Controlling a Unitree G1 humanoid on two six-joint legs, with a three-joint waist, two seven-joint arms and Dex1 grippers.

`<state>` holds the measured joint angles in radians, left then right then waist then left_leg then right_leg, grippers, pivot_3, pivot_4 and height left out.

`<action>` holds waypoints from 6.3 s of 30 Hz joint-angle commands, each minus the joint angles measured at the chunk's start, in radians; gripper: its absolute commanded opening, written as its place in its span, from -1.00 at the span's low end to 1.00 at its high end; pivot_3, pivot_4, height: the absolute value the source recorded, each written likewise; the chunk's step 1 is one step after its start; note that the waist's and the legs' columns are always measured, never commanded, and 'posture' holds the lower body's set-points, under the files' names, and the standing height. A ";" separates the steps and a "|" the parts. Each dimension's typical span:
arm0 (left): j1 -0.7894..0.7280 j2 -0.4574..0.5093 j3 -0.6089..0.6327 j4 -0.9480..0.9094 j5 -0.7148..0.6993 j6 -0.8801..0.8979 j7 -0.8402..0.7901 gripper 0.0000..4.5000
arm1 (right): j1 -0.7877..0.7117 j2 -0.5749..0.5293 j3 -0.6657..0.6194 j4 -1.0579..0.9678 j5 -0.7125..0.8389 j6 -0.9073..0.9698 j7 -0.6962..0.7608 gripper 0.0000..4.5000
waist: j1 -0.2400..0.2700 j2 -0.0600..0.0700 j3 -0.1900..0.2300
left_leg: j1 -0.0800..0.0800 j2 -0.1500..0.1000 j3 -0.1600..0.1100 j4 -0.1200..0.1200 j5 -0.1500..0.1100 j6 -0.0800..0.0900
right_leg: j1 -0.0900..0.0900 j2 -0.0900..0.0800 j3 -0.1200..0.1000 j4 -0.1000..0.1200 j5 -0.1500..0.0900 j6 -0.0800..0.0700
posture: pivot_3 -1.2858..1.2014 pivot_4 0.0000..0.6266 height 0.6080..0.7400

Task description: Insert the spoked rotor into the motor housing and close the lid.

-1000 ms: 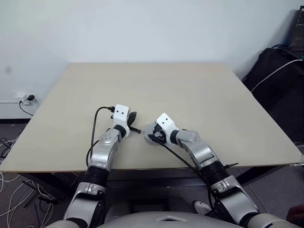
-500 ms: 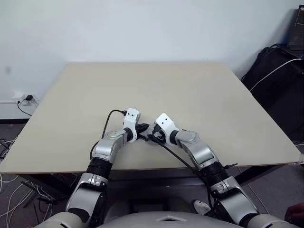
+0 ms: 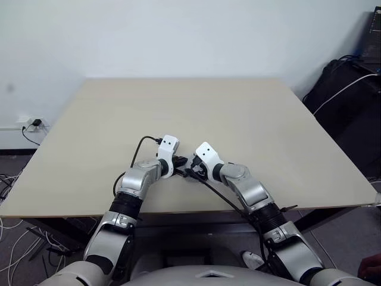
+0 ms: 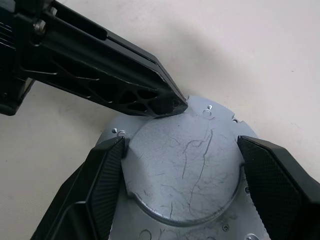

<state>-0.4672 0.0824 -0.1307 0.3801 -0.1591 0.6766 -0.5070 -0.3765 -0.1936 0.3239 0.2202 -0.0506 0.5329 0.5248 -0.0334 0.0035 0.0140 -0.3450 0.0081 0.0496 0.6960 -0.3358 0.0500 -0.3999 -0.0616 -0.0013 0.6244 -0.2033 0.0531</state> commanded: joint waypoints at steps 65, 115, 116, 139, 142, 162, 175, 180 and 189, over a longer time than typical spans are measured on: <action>0.075 -0.064 -0.012 -0.052 -0.061 0.091 -0.032 -1.00 | 0.161 0.171 -0.555 -0.178 0.508 0.395 -0.195 0.99 | 0.028 0.001 0.000 | -0.003 -0.004 -0.002 0.000 -0.006 0.008 | 0.001 -0.010 -0.002 -0.002 -0.008 0.000 | 0.03 -1.00 1.00; 0.101 -0.046 -0.016 -0.069 -0.056 0.095 -0.035 -1.00 | 0.158 0.311 -0.777 -0.027 0.894 0.619 -0.211 -0.28 | 0.005 0.004 0.000 | -0.004 -0.003 -0.002 -0.003 -0.005 0.007 | -0.003 -0.010 -0.001 0.000 -0.009 0.001 | 0.03 -1.00 1.00; 0.101 -0.046 -0.015 -0.070 -0.055 0.095 -0.035 -1.00 | 0.161 0.309 -0.776 -0.029 0.895 0.618 -0.214 -0.41 | 0.005 0.004 0.000 | -0.004 -0.003 -0.002 -0.003 -0.005 0.007 | -0.003 -0.010 -0.001 0.000 -0.009 0.001 | 0.03 -1.00 1.00; 0.252 -0.188 0.236 -0.371 -0.209 -0.039 0.185 -1.00 | 0.224 0.314 -0.775 -0.070 0.947 0.612 -0.250 -0.44 | 0.007 0.004 0.000 | -0.016 -0.002 -0.002 -0.004 -0.005 0.006 | -0.017 -0.012 -0.001 0.001 -0.006 0.004 | 0.03 -1.00 1.00; 0.313 -0.191 0.285 -0.432 -0.273 -0.033 0.220 -1.00 | 0.229 0.312 -0.779 -0.072 0.974 0.614 -0.254 -0.44 | 0.007 0.005 0.000 | -0.016 -0.002 -0.003 -0.005 -0.005 0.006 | -0.017 -0.013 -0.002 0.001 -0.007 0.003 | 0.03 -1.00 1.00; 0.703 -0.336 0.305 -0.615 -1.015 0.063 0.235 -0.14 | 0.184 0.308 -0.759 -0.153 1.225 0.652 -0.238 -0.44 | 0.004 0.004 0.006 | -0.016 -0.004 -0.002 -0.004 -0.006 0.008 | -0.016 -0.012 -0.004 0.000 -0.009 -0.001 | 0.03 -1.00 1.00; 0.740 -0.297 0.188 -0.536 -1.233 0.010 0.306 0.98 | 0.194 0.277 -0.734 -0.162 1.254 0.678 -0.258 -0.44 | -0.001 0.004 0.006 | -0.016 -0.004 -0.002 -0.004 -0.006 0.007 | -0.015 -0.010 -0.003 -0.001 -0.010 0.000 | 0.03 -1.00 1.00; 0.739 -0.285 0.163 -0.516 -1.277 -0.006 0.318 0.98 | 0.204 0.260 -0.714 -0.179 1.290 0.740 -0.259 -0.44 | -0.002 0.004 0.006 | -0.015 -0.004 -0.002 -0.004 -0.005 0.007 | -0.015 -0.010 -0.002 0.000 -0.010 -0.001 | 0.03 -1.00 1.00; 0.742 -0.271 0.136 -0.515 -1.300 -0.048 0.304 0.98 | 0.240 0.224 -0.676 -0.202 1.322 0.809 -0.280 -0.44 | -0.002 0.004 0.006 | -0.015 -0.008 -0.002 -0.003 -0.005 0.007 | -0.015 -0.009 -0.002 -0.001 -0.010 -0.001 | 0.03 -1.00 1.00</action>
<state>0.2784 -0.0655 0.0246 -0.1196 -1.4381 0.6402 -0.1865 -0.1278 0.0294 -0.3577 0.0717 1.2082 1.3322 0.2308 -0.0356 0.0073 0.0196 -0.3602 0.0001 0.0475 0.6930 -0.3412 0.0570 -0.4146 -0.0709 -0.0033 0.6238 -0.2130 0.0525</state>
